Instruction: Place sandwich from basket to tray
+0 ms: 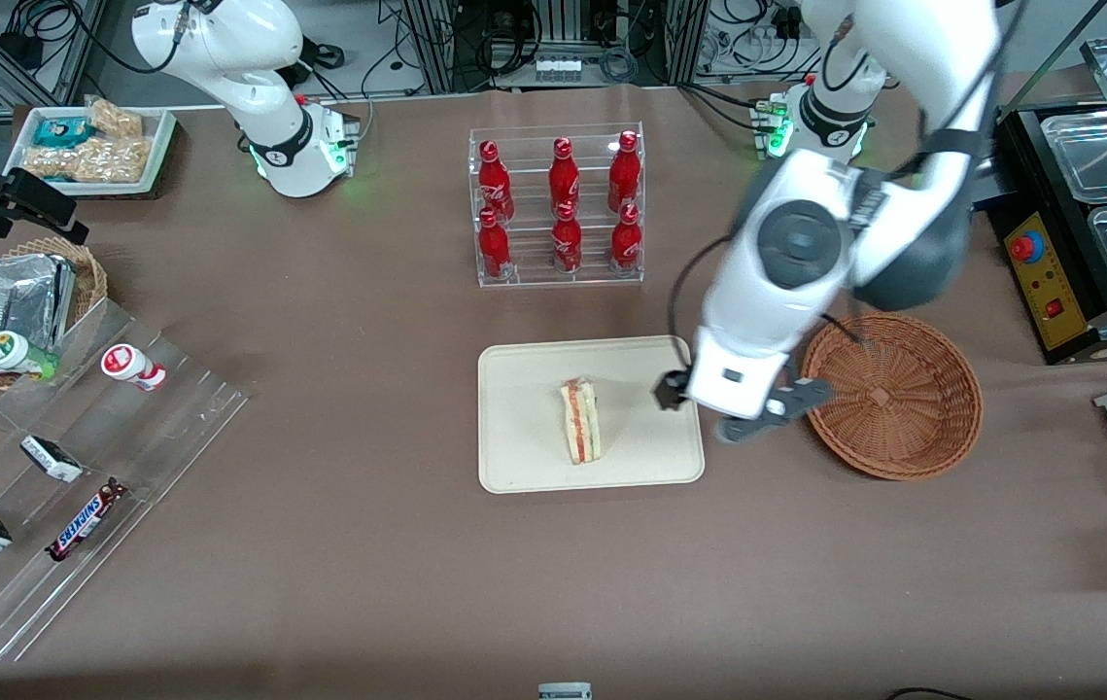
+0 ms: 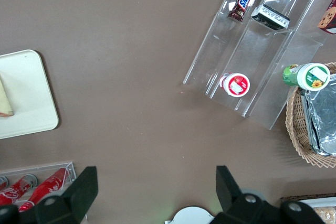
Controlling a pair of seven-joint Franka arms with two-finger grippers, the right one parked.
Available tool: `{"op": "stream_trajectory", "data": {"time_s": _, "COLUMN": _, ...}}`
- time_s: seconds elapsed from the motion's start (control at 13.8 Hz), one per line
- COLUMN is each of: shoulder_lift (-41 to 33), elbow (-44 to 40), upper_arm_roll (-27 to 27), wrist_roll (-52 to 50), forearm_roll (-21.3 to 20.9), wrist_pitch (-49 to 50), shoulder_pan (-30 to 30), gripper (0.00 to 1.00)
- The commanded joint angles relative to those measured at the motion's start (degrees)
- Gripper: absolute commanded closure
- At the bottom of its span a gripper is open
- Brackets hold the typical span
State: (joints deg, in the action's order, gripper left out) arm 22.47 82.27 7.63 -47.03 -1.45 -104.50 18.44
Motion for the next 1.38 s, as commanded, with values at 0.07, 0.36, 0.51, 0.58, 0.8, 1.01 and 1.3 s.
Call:
{"op": "stream_trajectory", "data": {"time_s": 0.07, "shoulder_lift": -10.49, "elbow": 11.66, "upper_arm_roll": 0.63, "wrist_roll": 13.94, "forearm_roll": 1.54, "wrist_pitch": 0.96, "shoulder_pan": -9.19, "gripper": 0.00}}
{"op": "stream_trajectory", "data": {"time_s": 0.36, "shoulder_lift": -15.95, "elbow": 13.36, "upper_arm_roll": 0.63, "wrist_roll": 26.61, "forearm_roll": 1.54, "wrist_pitch": 7.36, "shoulder_pan": -15.97, "gripper": 0.00}}
{"op": "stream_trajectory", "data": {"time_s": 0.51, "shoulder_lift": -18.06, "elbow": 13.27, "upper_arm_roll": 0.54, "wrist_roll": 30.57, "forearm_roll": 1.45, "wrist_pitch": 9.83, "shoulder_pan": -17.56, "gripper": 0.00}}
{"op": "stream_trajectory", "data": {"time_s": 0.58, "shoulder_lift": -18.94, "elbow": 13.10, "upper_arm_roll": 0.54, "wrist_roll": 32.51, "forearm_roll": 1.45, "wrist_pitch": 10.62, "shoulder_pan": -18.52, "gripper": 0.00}}
{"op": "stream_trajectory", "data": {"time_s": 0.8, "shoulder_lift": -20.71, "elbow": 10.21, "upper_arm_roll": 0.28, "wrist_roll": 37.87, "forearm_roll": 1.01, "wrist_pitch": 13.52, "shoulder_pan": -19.23, "gripper": 0.00}}
{"op": "stream_trajectory", "data": {"time_s": 1.01, "shoulder_lift": -20.44, "elbow": 6.24, "upper_arm_roll": -4.19, "wrist_roll": 43.94, "forearm_roll": 0.92, "wrist_pitch": 14.23, "shoulder_pan": -17.14, "gripper": 0.00}}
{"op": "stream_trajectory", "data": {"time_s": 1.3, "shoulder_lift": -19.40, "elbow": 3.61, "upper_arm_roll": -5.96, "wrist_roll": 44.22, "forearm_roll": 1.45, "wrist_pitch": 16.42, "shoulder_pan": -15.37, "gripper": 0.00}}
